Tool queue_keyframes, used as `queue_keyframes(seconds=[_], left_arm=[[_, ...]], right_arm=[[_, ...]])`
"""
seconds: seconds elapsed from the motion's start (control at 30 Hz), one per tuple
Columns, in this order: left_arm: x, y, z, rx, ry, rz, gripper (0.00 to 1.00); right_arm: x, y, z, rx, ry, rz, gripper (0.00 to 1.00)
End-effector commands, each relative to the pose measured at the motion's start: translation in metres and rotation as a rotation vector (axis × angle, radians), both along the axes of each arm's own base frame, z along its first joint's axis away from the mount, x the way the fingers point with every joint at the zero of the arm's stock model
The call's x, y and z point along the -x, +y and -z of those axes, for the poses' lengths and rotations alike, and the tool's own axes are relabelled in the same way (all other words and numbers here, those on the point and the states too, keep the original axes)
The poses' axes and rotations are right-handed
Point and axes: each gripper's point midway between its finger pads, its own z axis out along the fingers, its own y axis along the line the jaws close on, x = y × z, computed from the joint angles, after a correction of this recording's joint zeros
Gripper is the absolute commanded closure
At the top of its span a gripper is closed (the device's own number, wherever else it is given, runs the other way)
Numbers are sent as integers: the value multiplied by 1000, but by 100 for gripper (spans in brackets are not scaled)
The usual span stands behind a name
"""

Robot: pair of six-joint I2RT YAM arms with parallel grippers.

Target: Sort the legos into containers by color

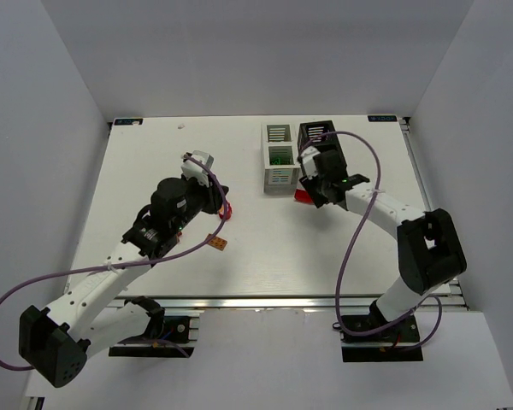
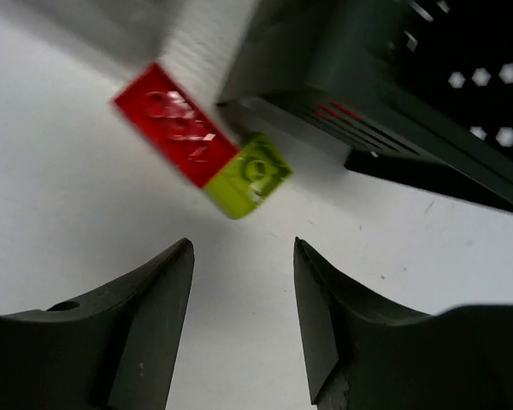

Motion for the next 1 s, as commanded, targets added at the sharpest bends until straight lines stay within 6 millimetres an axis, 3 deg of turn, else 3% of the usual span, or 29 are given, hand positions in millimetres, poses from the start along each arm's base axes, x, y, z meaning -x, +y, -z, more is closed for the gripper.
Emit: queue_keyframes(seconds=[0.0, 0.03, 0.13, 0.23, 0.57, 0.77, 0.97], left_arm=[[2, 2, -11, 15, -33, 6, 62], [2, 1, -11, 16, -33, 11, 62], [3, 0, -12, 19, -34, 19, 62], [3, 1, -13, 20, -36, 17, 62], [4, 1, -16, 24, -44, 20, 62], [5, 0, -17, 26, -46, 25, 62], [5, 0, -15, 23, -44, 27, 62]], right_arm=[[-11, -19, -7, -202, -17, 211, 44], [-14, -29, -7, -217, -8, 243, 43], [-12, -33, -6, -265, 14, 277, 31], [-9, -23, -1, -302, 51, 254, 22], [-14, -33, 29, -339, 6, 402, 22], [-24, -30, 23, -372, -86, 401, 24], [-21, -23, 32, -361, -83, 386, 25]])
